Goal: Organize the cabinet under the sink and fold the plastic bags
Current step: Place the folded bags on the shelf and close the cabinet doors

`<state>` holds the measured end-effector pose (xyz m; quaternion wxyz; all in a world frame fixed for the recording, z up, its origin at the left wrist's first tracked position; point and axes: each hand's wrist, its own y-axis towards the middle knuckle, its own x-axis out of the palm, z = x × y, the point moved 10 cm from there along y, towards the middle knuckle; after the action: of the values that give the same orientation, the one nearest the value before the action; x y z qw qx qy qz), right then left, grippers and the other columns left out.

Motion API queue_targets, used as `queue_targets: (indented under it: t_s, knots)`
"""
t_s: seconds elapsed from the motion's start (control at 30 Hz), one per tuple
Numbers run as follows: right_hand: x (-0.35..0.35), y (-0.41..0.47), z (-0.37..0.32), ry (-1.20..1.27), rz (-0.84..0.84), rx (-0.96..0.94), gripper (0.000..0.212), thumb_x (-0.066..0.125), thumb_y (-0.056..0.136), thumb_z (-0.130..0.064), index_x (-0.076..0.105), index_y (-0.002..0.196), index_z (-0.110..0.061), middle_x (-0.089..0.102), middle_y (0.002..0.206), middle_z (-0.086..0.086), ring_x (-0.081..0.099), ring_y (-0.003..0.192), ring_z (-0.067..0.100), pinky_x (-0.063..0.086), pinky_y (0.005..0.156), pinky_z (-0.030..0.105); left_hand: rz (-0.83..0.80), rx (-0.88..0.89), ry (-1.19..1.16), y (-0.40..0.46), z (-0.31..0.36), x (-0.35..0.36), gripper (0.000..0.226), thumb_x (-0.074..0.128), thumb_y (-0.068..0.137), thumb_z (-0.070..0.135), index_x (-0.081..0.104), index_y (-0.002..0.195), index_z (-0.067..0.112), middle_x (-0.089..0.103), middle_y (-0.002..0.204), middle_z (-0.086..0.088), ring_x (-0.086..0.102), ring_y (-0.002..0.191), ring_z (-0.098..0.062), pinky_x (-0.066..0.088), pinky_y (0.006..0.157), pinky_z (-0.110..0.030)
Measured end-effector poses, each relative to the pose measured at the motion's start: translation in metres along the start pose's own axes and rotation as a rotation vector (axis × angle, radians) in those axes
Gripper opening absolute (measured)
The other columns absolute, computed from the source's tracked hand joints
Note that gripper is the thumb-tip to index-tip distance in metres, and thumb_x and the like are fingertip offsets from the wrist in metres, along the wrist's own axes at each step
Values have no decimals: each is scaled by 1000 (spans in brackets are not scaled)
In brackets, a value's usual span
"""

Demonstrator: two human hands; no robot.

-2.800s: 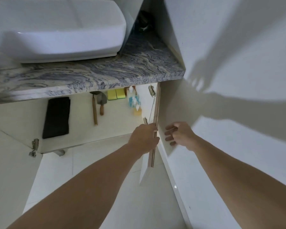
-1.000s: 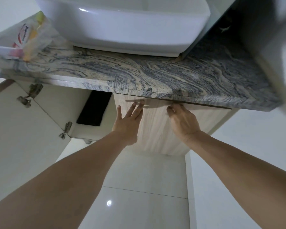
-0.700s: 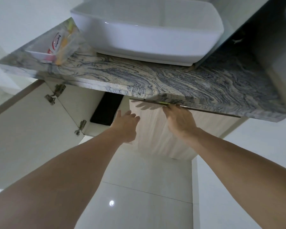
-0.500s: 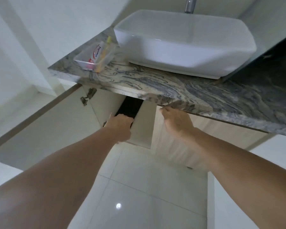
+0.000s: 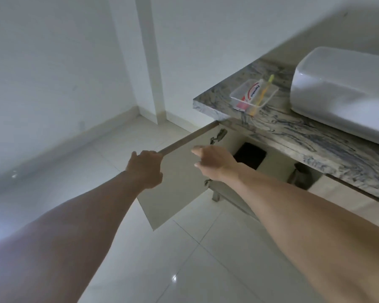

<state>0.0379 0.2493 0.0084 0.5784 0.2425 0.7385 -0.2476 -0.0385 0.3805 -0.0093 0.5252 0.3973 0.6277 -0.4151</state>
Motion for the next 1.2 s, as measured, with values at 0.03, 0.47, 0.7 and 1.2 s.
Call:
queue_targets:
  t_s: [0.03, 0.47, 0.7, 1.2]
  knots:
    - [4, 11, -17, -16, -6, -29, 28, 51, 98, -20, 52, 123, -10, 63, 121, 11, 60, 104, 30, 49, 85, 38, 6, -28, -8, -1, -18, 3, 36, 54, 88, 28, 52, 121, 17, 57, 115, 1, 53, 114, -23, 35, 101, -39]
    - [84, 98, -77, -186, -187, -121, 57, 39, 99, -9, 19, 153, -15, 15, 161, -4, 15, 148, 24, 33, 111, 46, -89, -219, -590, 10, -112, 82, 25, 44, 93, 16, 48, 68, 15, 54, 72, -6, 49, 71, -28, 35, 57, -28]
    - [70, 71, -50, -17, 5, -93, 31, 40, 102, -38, 64, 101, -18, 67, 113, 4, 58, 110, 25, 46, 89, 34, -390, -206, -848, -7, -69, 82, 39, 59, 89, 36, 72, 85, -1, 67, 72, -5, 63, 71, -21, 47, 61, -25]
    - [37, -37, 126, 230, 226, 221, 14, 66, 80, -13, 70, 79, 1, 68, 72, 12, 64, 72, 29, 53, 68, 39, -751, 3, -1185, -26, 202, 103, 40, 56, 96, 21, 52, 135, 15, 60, 123, -1, 61, 105, -17, 54, 83, -36]
